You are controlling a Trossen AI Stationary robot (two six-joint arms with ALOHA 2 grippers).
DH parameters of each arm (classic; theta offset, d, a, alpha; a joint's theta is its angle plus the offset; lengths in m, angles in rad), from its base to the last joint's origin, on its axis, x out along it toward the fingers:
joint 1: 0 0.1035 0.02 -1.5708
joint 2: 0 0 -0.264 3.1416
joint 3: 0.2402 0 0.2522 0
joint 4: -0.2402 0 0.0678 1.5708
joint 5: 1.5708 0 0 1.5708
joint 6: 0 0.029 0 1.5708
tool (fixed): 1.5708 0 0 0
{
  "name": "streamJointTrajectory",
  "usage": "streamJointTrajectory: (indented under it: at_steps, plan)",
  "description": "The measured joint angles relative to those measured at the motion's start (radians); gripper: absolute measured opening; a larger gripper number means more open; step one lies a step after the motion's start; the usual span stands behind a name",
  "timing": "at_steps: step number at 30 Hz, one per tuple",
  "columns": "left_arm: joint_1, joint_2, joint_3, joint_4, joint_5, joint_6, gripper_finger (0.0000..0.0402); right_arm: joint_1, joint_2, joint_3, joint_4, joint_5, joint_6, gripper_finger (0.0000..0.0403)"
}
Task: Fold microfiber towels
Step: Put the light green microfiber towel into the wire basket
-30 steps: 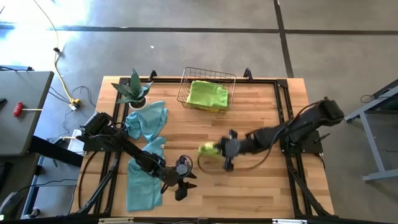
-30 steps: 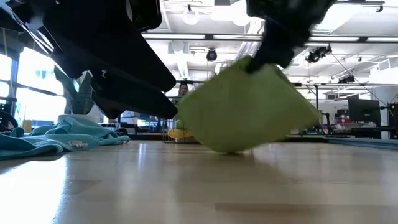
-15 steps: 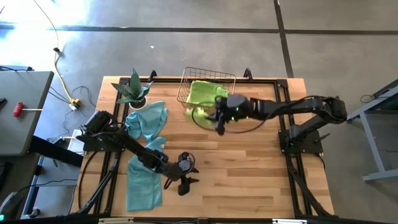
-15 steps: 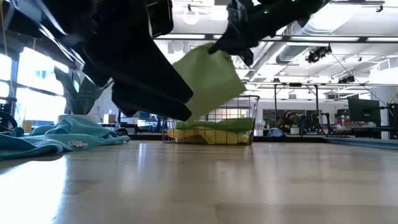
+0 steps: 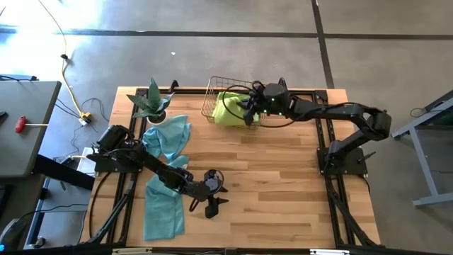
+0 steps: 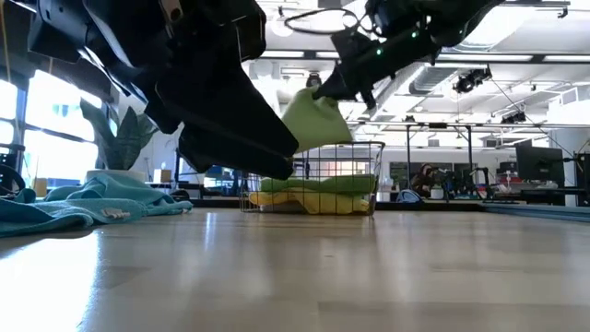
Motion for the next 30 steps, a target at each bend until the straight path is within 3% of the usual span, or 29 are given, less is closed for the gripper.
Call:
streamJointTrajectory:
  at_steps: [9, 14, 23, 30]
  plan:
    - [0.0, 0.0, 0.0, -0.003, 0.0, 0.0, 0.0191, -0.001, 0.031, 0.0, 0.226, -0.024, -0.018, 0.0]
    - [0.0, 0.0, 0.0, -0.003, 0.0, 0.013, 0.0191, -0.001, 0.051, 0.002, 0.202, -0.022, 0.005, 0.0]
    - [0.001, 0.0, 0.0, -0.003, 0.0, 0.029, 0.0191, -0.032, 0.203, 0.002, 0.206, -0.014, -0.022, 0.0]
    - [0.001, 0.0, 0.0, -0.003, 0.0, 0.058, 0.0191, -0.081, 0.221, 0.002, 0.179, 0.007, -0.057, 0.0]
